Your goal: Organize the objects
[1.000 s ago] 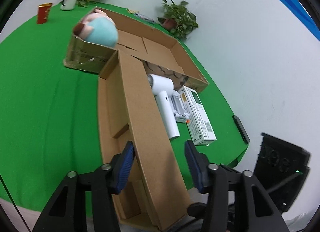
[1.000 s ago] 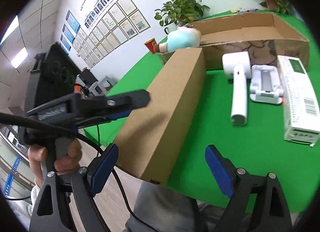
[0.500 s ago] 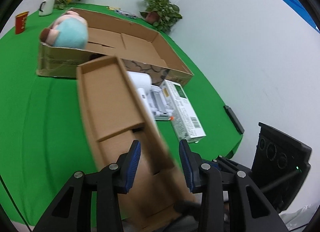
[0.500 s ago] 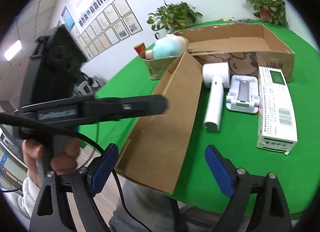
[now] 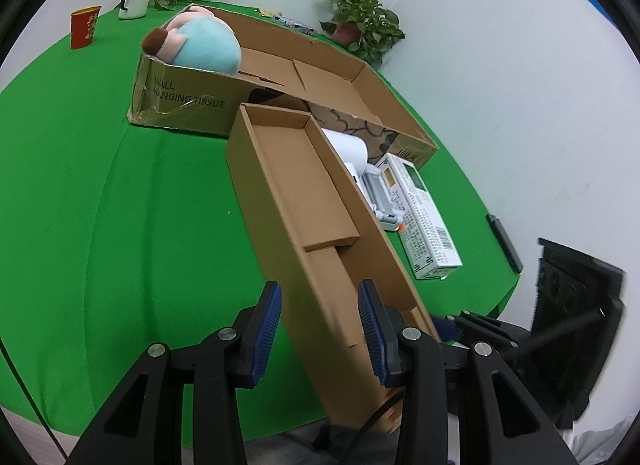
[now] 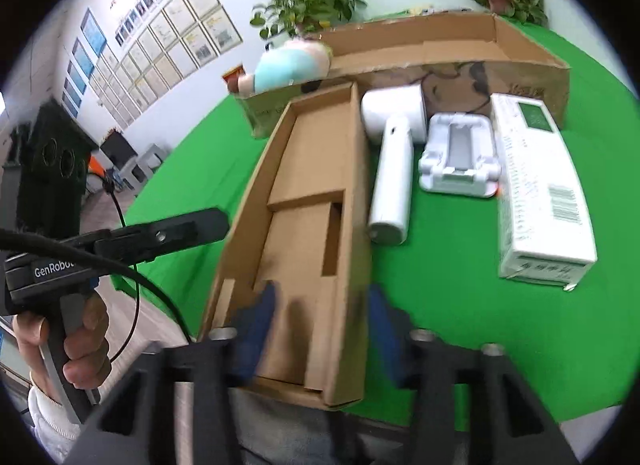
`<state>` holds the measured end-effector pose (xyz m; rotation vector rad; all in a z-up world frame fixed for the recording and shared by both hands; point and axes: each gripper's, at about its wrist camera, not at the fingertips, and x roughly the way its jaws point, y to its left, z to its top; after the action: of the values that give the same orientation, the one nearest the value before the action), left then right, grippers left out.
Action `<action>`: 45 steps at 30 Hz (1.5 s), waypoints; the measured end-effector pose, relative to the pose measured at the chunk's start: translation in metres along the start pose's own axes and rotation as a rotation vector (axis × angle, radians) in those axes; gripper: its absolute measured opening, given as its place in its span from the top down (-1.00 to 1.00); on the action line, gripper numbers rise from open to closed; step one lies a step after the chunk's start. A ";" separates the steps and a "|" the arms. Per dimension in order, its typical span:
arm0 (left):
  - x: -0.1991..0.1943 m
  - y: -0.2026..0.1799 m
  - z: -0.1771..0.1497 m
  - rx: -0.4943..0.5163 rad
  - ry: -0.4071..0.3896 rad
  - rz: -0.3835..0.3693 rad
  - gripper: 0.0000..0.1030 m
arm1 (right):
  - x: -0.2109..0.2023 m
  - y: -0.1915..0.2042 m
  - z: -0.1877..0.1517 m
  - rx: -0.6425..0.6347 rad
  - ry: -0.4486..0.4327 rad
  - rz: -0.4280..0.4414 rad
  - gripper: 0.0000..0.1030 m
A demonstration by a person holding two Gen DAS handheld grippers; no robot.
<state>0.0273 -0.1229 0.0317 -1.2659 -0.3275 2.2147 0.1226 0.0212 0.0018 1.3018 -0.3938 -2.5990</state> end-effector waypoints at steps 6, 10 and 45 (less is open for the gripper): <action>0.008 0.011 0.006 -0.016 0.018 0.060 0.41 | 0.000 0.023 0.001 -0.055 -0.037 -0.020 0.33; 0.019 0.013 0.007 -0.016 0.040 0.075 0.57 | 0.006 0.021 0.015 -0.063 -0.060 -0.083 0.44; -0.048 -0.100 0.134 0.279 -0.263 0.153 0.68 | -0.062 0.023 0.114 -0.052 -0.418 -0.202 0.78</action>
<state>-0.0330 -0.0605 0.1828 -0.8791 -0.0161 2.4589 0.0690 0.0349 0.1210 0.8103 -0.2660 -3.0304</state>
